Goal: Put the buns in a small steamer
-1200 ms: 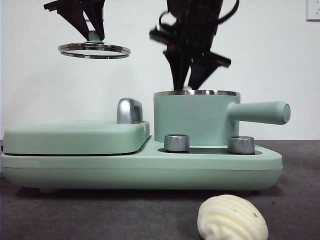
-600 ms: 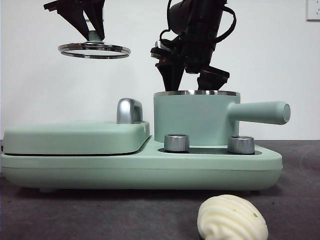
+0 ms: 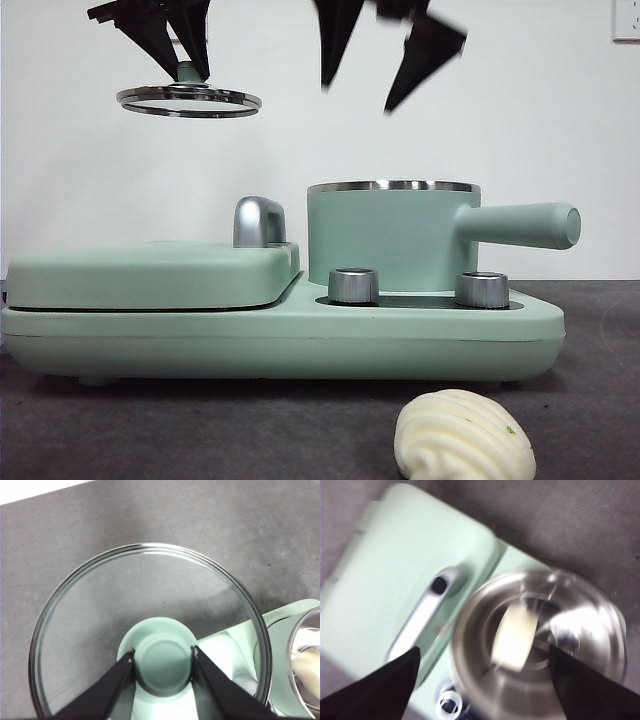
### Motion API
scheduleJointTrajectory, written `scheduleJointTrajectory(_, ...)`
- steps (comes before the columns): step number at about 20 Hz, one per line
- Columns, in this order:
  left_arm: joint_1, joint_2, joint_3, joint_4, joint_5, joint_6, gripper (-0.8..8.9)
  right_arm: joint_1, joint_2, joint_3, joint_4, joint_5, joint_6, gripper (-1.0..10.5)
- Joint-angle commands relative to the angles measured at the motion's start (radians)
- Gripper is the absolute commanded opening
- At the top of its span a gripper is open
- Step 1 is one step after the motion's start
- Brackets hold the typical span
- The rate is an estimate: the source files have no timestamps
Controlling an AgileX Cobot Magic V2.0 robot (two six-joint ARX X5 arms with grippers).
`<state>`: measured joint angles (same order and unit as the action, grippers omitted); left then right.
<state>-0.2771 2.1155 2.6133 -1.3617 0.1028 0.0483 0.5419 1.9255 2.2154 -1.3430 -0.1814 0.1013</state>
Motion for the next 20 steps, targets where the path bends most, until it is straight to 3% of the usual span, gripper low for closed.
scheduleJointTrajectory(1, -0.002, -0.01, 0.044, 0.019, 0.001, -0.012, 0.55, 0.034, -0.146, -0.095, -0.082, 0.002, 0.016, 4.5)
scheduleJointTrajectory(8, -0.005, -0.01, 0.044, 0.015, 0.002, -0.017, 0.55, 0.196, -0.526, -0.581, -0.081, 0.003, 0.018, 4.6)
scheduleJointTrajectory(13, -0.005, -0.01, 0.044, 0.015, 0.002, -0.034, 0.55, 0.307, -0.649, -0.893, -0.064, 0.058, 0.032, 4.6)
scheduleJointTrajectory(20, -0.006, -0.01, 0.044, 0.011, 0.002, -0.035, 0.55, 0.366, -0.663, -1.256, 0.384, 0.046, 0.085, 4.6)
